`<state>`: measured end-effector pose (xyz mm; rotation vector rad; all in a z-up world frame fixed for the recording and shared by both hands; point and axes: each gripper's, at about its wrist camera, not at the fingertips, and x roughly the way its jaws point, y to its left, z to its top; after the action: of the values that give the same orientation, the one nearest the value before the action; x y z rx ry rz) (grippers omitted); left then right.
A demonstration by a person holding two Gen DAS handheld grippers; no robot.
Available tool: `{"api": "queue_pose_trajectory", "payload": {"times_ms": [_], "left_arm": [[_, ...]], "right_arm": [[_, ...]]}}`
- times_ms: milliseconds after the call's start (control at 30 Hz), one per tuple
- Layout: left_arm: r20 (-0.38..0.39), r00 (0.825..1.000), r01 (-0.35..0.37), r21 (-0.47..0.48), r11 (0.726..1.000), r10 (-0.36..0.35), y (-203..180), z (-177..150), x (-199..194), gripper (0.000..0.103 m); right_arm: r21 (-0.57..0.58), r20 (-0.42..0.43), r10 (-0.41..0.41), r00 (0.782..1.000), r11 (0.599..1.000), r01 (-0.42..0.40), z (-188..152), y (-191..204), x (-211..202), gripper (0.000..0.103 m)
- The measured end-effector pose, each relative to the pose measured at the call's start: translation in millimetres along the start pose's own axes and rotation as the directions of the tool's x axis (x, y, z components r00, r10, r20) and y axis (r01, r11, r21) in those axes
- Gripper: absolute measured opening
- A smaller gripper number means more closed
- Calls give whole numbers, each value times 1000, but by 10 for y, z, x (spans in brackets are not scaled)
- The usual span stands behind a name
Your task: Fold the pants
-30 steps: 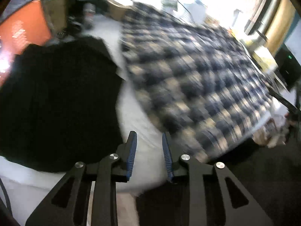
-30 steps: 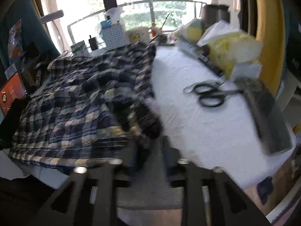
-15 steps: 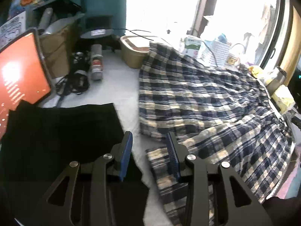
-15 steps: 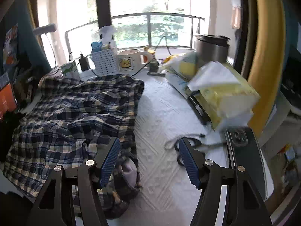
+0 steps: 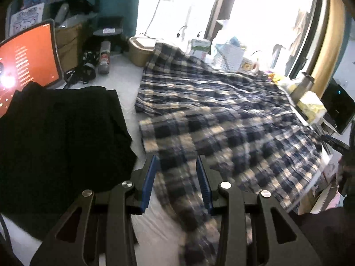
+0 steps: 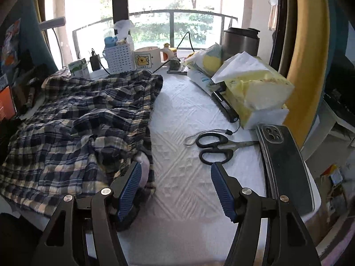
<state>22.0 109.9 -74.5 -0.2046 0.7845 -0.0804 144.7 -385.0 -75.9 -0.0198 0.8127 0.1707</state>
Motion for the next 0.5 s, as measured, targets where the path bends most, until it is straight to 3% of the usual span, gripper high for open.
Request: {"api": "queue_pose_trajectory", "payload": {"times_ms": [133,200,300,500], "left_arm": [[-5,1000,15,29,999,-15,-113,-218,-142,38],[-15,1000,-2,66,998,2,-165,-325,-190,46],[-19,1000,-10,77,997,12,-203,-469,-266,48],[106,994,-21,98,995,11,-391,-581,-459,64]], "right_arm": [[-35,32,24,999,999,-23,-44,121,-138,67],[-60,44,25,999,998,-22,-74,185,-205,67],[-61,61,30,998,998,-26,-143,212,-297,67],[-41,30,3,1000,999,-2,-314,169,-335,67]]}}
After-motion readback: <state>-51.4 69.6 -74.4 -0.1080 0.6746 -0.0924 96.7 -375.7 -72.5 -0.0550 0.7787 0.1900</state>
